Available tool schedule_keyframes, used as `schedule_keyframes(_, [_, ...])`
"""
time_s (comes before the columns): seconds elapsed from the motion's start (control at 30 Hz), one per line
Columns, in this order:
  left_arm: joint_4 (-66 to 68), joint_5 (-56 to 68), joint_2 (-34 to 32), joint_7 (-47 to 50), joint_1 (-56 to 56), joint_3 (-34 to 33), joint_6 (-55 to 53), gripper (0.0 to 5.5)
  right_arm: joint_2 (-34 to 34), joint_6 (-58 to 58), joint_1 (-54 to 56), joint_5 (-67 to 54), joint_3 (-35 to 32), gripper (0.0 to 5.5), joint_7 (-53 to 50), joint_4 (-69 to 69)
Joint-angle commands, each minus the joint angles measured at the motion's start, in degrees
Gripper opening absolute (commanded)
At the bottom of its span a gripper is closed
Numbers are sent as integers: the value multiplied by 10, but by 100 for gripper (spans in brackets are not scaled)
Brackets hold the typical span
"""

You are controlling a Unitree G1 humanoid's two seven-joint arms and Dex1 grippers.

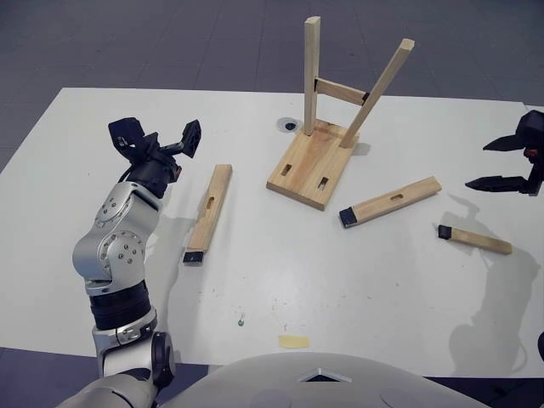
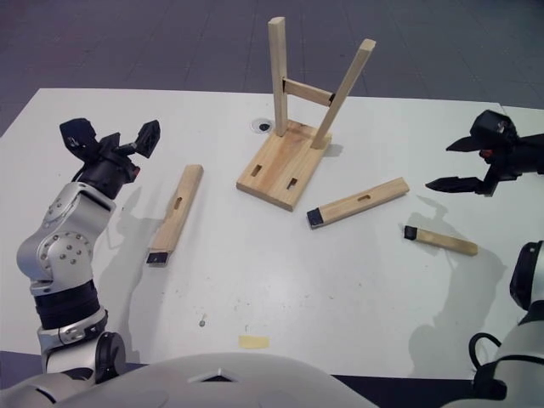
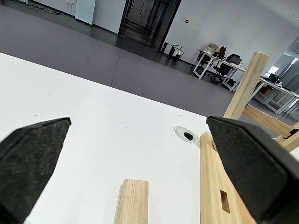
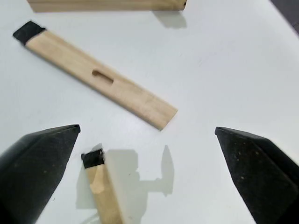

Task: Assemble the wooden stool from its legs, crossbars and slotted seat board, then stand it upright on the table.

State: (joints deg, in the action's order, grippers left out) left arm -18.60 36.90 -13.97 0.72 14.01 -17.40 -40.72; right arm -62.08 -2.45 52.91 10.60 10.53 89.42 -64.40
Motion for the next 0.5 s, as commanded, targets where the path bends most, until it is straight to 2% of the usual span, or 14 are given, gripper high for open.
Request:
schedule_keyframes(0.03, [3,-9,5,-2,-4,5,0,540,-20,-54,-43,40,35,540,14,4])
schedule_keyframes(0.2, [6,-14,4,-6,-1,9,-6,540,-22,-99,-69,52,43,540,3,9])
schedule_keyframes(0.5, [0,-18,8,-2,-1,15,-7,540,-22,-174,-102,138,83,540,-158,-27])
